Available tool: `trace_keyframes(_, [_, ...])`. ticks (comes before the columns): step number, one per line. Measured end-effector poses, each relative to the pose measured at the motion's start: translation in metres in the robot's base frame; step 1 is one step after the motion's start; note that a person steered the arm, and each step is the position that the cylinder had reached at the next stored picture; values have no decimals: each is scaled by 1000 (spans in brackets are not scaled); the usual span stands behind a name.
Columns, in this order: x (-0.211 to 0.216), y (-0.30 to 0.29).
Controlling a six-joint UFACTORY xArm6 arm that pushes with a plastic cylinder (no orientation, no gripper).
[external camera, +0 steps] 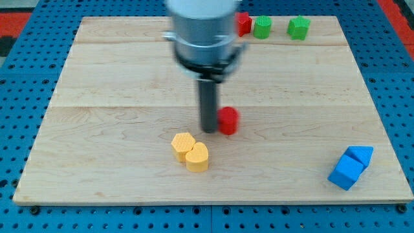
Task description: Separate the yellow heart from yellow hexagon
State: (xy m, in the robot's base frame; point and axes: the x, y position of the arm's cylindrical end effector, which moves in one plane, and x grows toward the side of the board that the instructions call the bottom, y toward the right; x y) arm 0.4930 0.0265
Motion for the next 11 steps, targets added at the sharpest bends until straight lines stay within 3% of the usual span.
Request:
trace_keyframes(1, [-35,-12])
trace_keyframes(2, [-23,44])
trace_keyframes(3, [21,100])
trace_keyframes(4, [14,76])
trace_keyframes(6, [-7,-118])
trace_keyframes(7, [60,-116])
trace_keyframes(8, [68,-47])
trace_keyframes(10, [84,18])
trace_keyframes(11, [113,-25])
